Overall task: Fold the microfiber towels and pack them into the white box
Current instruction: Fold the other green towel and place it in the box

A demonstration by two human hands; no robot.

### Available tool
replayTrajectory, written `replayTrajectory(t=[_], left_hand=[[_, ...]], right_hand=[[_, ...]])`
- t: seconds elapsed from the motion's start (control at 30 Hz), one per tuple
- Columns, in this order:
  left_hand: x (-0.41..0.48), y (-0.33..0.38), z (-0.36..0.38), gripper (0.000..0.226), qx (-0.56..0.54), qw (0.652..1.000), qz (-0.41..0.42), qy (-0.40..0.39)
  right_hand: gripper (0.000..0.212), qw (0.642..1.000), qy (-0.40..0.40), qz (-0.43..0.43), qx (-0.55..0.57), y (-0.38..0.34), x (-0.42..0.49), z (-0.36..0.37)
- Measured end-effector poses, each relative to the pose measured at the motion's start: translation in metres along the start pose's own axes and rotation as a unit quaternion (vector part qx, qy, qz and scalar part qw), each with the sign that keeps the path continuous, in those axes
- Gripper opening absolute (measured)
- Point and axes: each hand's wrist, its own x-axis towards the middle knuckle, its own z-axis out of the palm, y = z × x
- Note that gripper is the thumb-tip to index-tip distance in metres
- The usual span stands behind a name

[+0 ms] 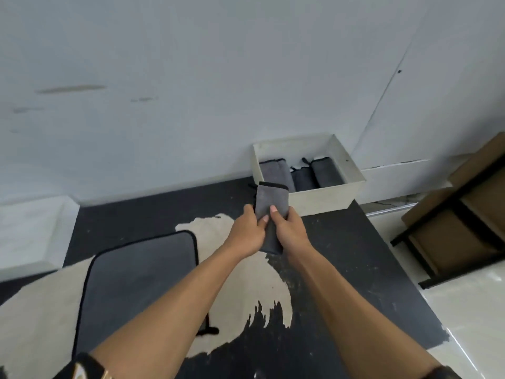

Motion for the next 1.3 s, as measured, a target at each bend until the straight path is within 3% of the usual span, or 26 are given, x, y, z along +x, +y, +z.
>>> replayTrajectory(t=[0.27,0.5,0.63,0.77,0.87,0.97,1.07,1.17,1.3], left_hand=[[0.078,0.071,0.017,0.024,0.032,0.999,0.011,0.036],[0.163,0.121,0.045,0.030,-0.027,0.998,-0.053,0.012],[0.200,0.119,0.064,0.026,-0.007,0.995,-0.092,0.029],[0.223,0.104,0.079,0.012,0.087,0.987,-0.137,0.004],[0.237,0.096,0.092,0.017,0.150,0.976,-0.158,-0.016],[0.243,0.093,0.103,0.022,0.217,0.964,-0.152,-0.018],[0.243,0.091,0.110,0.026,0.276,0.952,-0.131,-0.016],[0.242,0.094,0.109,0.026,0.299,0.946,-0.123,-0.013],[0.241,0.096,0.102,0.042,0.341,0.934,-0.109,0.024]], right_hand=[[0.024,0.995,-0.050,-0.046,-0.077,-0.066,0.081,-0.058],[0.022,0.981,-0.091,-0.021,-0.171,-0.111,0.193,-0.102],[0.016,0.959,-0.104,-0.001,-0.263,-0.104,0.241,-0.109],[0.006,0.873,-0.098,-0.047,-0.475,-0.084,0.267,-0.108],[0.008,0.837,-0.088,-0.060,-0.537,-0.071,0.277,-0.105],[0.005,0.817,-0.088,-0.051,-0.568,-0.054,0.284,-0.108],[0.027,0.802,-0.086,-0.056,-0.589,-0.039,0.286,-0.111],[0.027,0.813,-0.069,-0.071,-0.574,-0.037,0.288,-0.111],[0.021,0.816,-0.055,-0.087,-0.569,-0.041,0.284,-0.110]])
